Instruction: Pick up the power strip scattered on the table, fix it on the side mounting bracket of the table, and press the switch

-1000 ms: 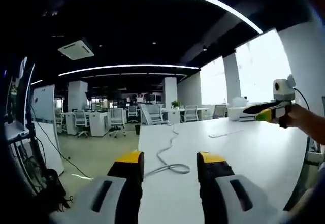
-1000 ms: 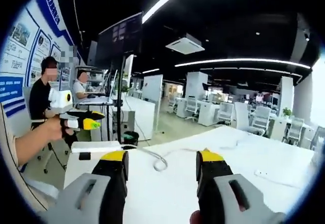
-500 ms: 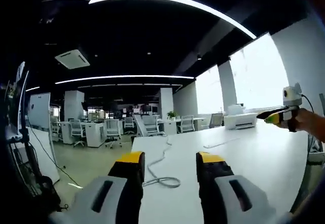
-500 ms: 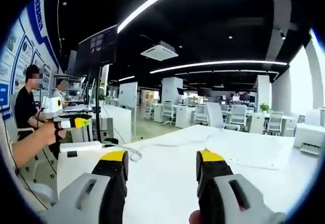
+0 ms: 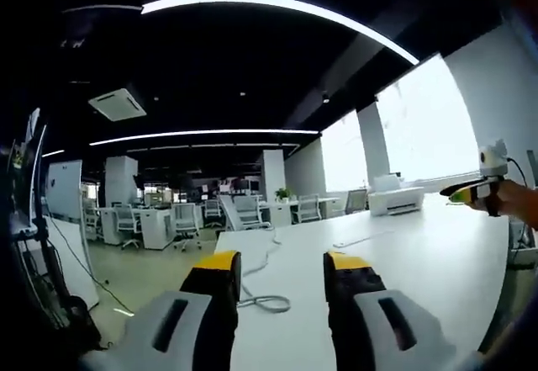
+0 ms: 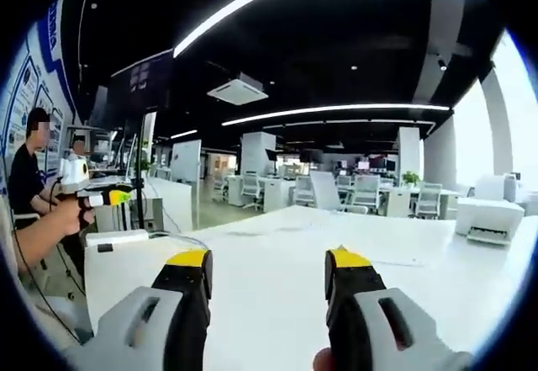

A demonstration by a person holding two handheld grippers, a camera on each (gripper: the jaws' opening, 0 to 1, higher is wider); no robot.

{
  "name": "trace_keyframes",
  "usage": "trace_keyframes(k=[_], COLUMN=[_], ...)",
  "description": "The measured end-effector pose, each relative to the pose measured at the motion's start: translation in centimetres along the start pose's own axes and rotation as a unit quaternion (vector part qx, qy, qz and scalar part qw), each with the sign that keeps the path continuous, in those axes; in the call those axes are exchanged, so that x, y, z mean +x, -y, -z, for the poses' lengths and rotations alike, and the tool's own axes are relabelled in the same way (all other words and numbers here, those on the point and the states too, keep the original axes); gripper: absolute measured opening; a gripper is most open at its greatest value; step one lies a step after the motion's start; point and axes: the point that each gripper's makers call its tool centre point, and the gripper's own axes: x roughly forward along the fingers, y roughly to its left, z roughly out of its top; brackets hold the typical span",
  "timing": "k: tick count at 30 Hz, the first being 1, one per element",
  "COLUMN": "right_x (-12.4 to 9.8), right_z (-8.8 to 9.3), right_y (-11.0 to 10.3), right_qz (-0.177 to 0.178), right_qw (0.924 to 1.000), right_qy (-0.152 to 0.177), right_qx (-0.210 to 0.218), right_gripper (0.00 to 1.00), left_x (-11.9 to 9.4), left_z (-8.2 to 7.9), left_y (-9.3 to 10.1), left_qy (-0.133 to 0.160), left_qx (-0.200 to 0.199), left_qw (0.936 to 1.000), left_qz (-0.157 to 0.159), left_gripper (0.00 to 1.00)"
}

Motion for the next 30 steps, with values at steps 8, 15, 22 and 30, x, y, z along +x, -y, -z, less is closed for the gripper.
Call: trace_keyframes(k=[8,15,22,30], right_x=[-2.2,-3.4,-4.5,-4.9], right_z=[1.0,2.2,2.2,2.2], right_y=[0.8,0.3,1.5,2.3], right_qz=[0.016,0.019,0.041,0.054], right_qw=[0.9998,0.9998,0.9989,0.9983], right_qy=[0.005,0.005,0.018,0.019], right_qx=[-0.008,-0.007,0.011,0.012], right_gripper=[0.51,0.51,0.51,0.51], left_x=[-0.2,-0.8,-1.1,-1.1], left_z=[1.1,1.2,1.1,0.8], left_y=[1.2,1.9,1.9,1.7], left_qy=[-0.009,-0.013,-0.018,-0.017], left_qx=[-0.007,-0.003,0.001,0.000], left_qw=[0.9999,0.9999,0.9998,0.9998], left_qz=[-0.001,-0.004,-0.001,-0.002], left_gripper=[0.45,0.45,0.45,0.45])
